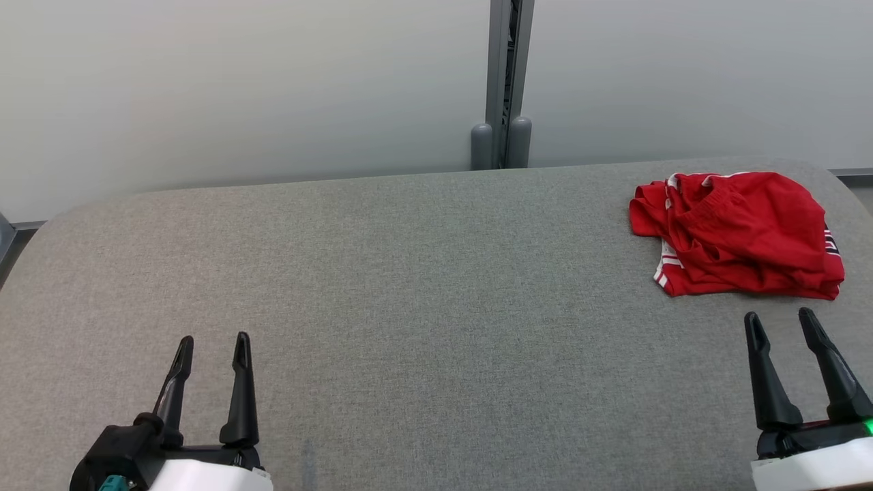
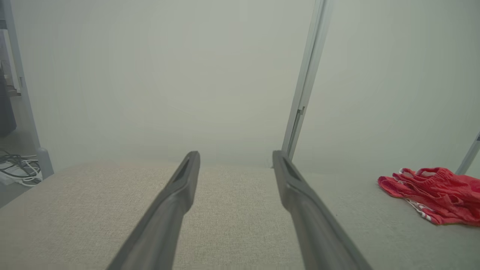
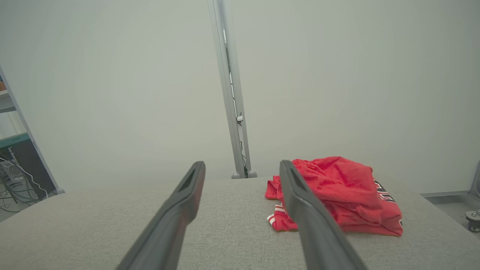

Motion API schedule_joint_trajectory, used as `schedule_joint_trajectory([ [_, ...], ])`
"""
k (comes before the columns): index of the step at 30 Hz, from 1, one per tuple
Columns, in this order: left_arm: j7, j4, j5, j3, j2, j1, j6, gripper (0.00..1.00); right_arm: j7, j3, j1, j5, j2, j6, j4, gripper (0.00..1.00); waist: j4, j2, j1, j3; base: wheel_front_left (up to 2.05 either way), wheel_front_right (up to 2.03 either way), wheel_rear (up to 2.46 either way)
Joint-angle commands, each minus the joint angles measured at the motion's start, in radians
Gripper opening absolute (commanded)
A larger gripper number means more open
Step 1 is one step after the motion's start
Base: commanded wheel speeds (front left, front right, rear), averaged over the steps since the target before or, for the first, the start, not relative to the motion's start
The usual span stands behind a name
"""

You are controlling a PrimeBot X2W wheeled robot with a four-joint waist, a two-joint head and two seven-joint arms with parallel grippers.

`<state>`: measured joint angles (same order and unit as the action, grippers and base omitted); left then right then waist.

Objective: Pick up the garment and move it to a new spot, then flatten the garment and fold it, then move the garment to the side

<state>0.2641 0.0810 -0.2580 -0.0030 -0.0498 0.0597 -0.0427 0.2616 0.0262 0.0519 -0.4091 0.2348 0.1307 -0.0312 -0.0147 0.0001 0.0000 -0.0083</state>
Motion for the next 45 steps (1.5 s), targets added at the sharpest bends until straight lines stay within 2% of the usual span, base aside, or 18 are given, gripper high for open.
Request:
schedule_joint_trajectory([
  [1,-0.001,0.008,-0.009,0.001,-0.003,0.009,0.005,1.0,0.004,0.0,0.007,0.012,-0.002,0.001,0.009,1.0,0.001,-0.0001,0.0,0.0,0.0,0.0,0.0],
  [8,-0.001,0.036,-0.004,-0.02,-0.003,0.015,0.009,1.0,0.004,0.0,0.012,0.03,-0.027,0.001,0.023,1.0,0.013,-0.0001,0.0,0.0,0.0,0.0,0.0],
  [45,-0.001,0.046,0.009,-0.041,-0.003,0.007,0.011,1.0,0.004,-0.005,-0.016,0.035,-0.035,0.001,0.002,1.0,0.024,-0.0001,0.0,0.001,0.0,0.0,0.0],
])
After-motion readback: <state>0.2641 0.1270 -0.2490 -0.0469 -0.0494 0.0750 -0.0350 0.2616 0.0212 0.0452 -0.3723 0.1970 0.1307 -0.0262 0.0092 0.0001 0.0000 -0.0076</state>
